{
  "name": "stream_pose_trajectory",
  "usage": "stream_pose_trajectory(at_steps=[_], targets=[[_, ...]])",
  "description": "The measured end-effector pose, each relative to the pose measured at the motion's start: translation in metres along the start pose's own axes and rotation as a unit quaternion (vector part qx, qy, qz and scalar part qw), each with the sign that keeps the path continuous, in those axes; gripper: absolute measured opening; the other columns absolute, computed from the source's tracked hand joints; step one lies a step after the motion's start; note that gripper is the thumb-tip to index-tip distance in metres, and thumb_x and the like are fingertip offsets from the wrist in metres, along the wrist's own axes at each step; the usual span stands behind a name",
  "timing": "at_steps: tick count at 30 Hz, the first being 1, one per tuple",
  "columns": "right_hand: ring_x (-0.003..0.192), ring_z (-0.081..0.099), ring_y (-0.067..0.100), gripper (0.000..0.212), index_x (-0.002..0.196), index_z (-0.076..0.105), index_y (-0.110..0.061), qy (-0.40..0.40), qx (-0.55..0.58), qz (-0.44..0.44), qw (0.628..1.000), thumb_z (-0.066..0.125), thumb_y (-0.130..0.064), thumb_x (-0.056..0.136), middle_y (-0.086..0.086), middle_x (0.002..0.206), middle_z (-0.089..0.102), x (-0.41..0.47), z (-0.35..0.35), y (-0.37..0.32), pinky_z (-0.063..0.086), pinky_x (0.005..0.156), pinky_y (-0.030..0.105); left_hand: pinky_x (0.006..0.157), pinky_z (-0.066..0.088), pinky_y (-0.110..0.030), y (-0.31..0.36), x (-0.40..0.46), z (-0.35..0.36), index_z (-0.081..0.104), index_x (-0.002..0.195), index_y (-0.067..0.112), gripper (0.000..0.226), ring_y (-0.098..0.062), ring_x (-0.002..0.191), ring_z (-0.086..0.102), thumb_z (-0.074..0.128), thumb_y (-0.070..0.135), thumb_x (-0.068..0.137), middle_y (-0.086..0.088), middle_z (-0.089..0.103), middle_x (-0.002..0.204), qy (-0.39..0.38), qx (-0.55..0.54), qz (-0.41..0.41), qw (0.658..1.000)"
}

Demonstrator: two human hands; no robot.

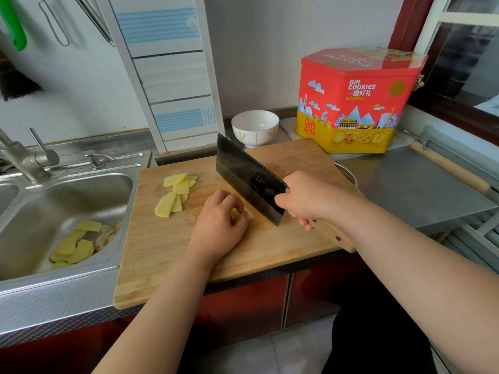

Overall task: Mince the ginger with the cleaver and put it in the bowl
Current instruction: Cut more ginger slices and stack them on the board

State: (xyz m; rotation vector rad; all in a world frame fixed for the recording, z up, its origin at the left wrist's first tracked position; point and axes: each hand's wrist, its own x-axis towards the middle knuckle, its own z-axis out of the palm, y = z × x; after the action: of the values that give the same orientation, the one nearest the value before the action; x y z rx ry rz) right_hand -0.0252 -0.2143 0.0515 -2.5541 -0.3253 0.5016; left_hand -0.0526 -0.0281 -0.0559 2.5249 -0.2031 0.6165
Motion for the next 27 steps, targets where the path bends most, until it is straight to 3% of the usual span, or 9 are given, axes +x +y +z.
stream_pose_trajectory(at_steps=[3,5,7,10,13,20,27], targets=[[0.042,0.052,0.017,0.005,0.098,0.040,-0.019,0.010,-0.038,-0.015,0.999,0.045,-0.020,0.098,0.013,0.071,0.062,-0.006,-0.005,-0.009,0.043,0.043,0.024,0.073,0.041,-0.021,0.001,0.000,-0.001,0.052,0.084,0.028,0.010,-0.008,0.088,0.048,0.063,0.026,0.085,0.012,0.047,0.097,-0.022,0.003,-0.008,1.000],[0.043,0.053,0.019,0.022,0.078,0.036,-0.019,0.007,-0.064,-0.019,0.998,0.044,-0.020,0.098,0.012,0.068,0.062,-0.006,-0.005,-0.013,0.043,0.045,0.024,0.071,0.042,-0.021,0.001,0.001,-0.001,0.055,0.083,0.025,0.008,-0.007,0.085,0.048,0.063,0.026,0.085,0.013,0.046,0.095,-0.025,0.004,-0.010,1.000],[0.040,0.052,0.018,0.028,0.072,0.034,-0.019,-0.006,-0.079,-0.015,0.997,0.044,-0.021,0.098,0.011,0.062,0.060,-0.007,-0.005,-0.015,0.043,0.045,0.023,0.070,0.041,-0.021,0.000,0.001,0.000,0.057,0.083,0.022,0.006,-0.007,0.083,0.047,0.062,0.025,0.085,0.014,0.046,0.093,-0.020,0.006,-0.003,1.000],[0.039,0.052,0.018,0.011,0.099,0.050,-0.011,-0.022,-0.082,-0.006,0.996,0.043,-0.020,0.099,0.010,0.058,0.059,-0.010,-0.003,-0.019,0.043,0.046,0.023,0.068,0.038,-0.019,0.000,0.001,0.001,0.059,0.083,0.020,0.006,-0.006,0.081,0.045,0.063,0.024,0.085,0.013,0.045,0.091,-0.017,0.015,0.005,1.000],[0.042,0.052,0.019,0.037,0.134,0.047,-0.005,-0.042,-0.084,0.013,0.996,0.043,-0.018,0.099,0.011,0.060,0.059,-0.007,0.000,-0.022,0.046,0.047,0.025,0.069,0.036,-0.018,-0.001,0.002,0.001,0.060,0.083,0.019,0.006,-0.006,0.081,0.045,0.063,0.024,0.085,0.012,0.046,0.091,-0.016,0.023,0.009,1.000],[0.039,0.049,0.019,0.034,0.131,0.048,-0.003,-0.032,-0.065,0.023,0.997,0.044,-0.016,0.099,0.012,0.059,0.057,0.001,0.018,-0.017,0.044,0.043,0.024,0.068,0.034,-0.017,0.000,0.001,0.001,0.060,0.084,0.016,0.008,-0.006,0.081,0.046,0.064,0.023,0.084,0.012,0.047,0.091,-0.009,0.027,0.007,1.000],[0.046,0.051,0.020,0.039,0.133,0.044,-0.001,-0.014,0.009,0.028,0.999,0.044,-0.020,0.100,0.015,0.074,0.059,0.003,0.009,-0.002,0.046,0.045,0.027,0.071,0.048,-0.027,-0.001,-0.002,-0.003,0.056,0.086,0.023,0.006,-0.009,0.082,0.052,0.062,0.025,0.086,0.012,0.048,0.098,-0.012,-0.011,-0.010,1.000]])
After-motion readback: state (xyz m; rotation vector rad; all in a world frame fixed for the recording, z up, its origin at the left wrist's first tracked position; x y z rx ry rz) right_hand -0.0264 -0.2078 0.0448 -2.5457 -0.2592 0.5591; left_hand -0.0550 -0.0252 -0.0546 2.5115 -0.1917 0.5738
